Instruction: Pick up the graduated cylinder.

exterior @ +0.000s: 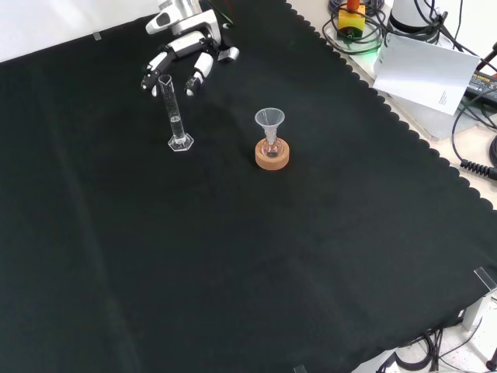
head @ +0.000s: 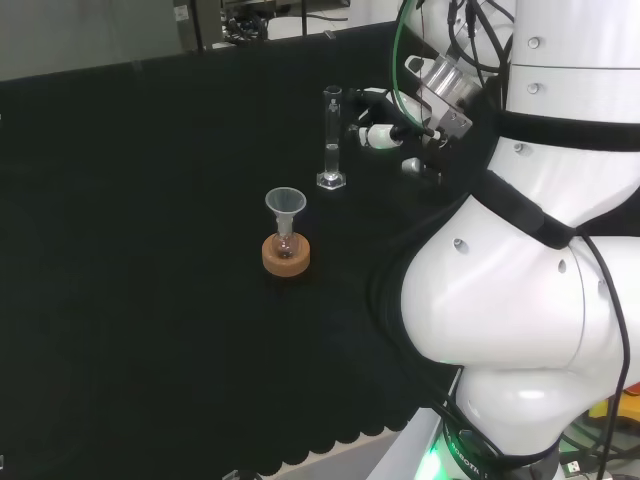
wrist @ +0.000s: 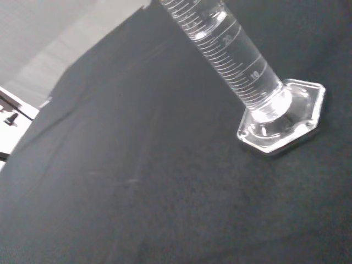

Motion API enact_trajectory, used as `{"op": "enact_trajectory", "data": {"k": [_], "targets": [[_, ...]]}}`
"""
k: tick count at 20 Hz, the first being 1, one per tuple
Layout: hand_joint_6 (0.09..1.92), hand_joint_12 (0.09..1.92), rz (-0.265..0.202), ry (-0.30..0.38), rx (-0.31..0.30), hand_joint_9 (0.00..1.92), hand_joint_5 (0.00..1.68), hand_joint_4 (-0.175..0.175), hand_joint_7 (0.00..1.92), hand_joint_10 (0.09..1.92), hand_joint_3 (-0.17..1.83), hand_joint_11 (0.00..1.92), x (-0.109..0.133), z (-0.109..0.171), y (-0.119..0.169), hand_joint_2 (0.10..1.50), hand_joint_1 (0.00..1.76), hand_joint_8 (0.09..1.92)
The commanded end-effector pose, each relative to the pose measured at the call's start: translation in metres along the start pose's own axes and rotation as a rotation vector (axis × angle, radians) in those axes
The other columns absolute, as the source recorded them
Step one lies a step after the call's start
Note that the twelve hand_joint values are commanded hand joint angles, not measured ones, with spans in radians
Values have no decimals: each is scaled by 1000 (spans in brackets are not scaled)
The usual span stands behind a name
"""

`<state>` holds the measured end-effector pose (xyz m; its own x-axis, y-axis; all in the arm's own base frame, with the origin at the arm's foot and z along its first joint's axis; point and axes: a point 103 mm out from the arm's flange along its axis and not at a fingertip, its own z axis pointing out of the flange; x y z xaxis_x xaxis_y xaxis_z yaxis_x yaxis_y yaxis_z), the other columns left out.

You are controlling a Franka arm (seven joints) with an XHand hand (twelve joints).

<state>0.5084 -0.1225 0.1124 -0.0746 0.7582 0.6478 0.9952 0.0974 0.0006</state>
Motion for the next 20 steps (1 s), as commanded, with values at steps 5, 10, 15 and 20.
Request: {"op": "enact_trajectory", "data": {"k": [5,10,15,20], "targets": [[87,1323,-118,148,-7,565,438,-52,333,574,-175,286,-6,21,18,1047,973,653],[87,1316,-156,168,-11,617,434,-51,373,555,-175,298,-6,28,21,1043,989,631],[87,1308,-175,194,-27,658,450,-48,430,533,-175,314,-5,31,23,1038,1005,615],[87,1306,-192,219,-27,672,490,-41,455,524,-175,321,-5,34,25,1041,1032,610]]}}
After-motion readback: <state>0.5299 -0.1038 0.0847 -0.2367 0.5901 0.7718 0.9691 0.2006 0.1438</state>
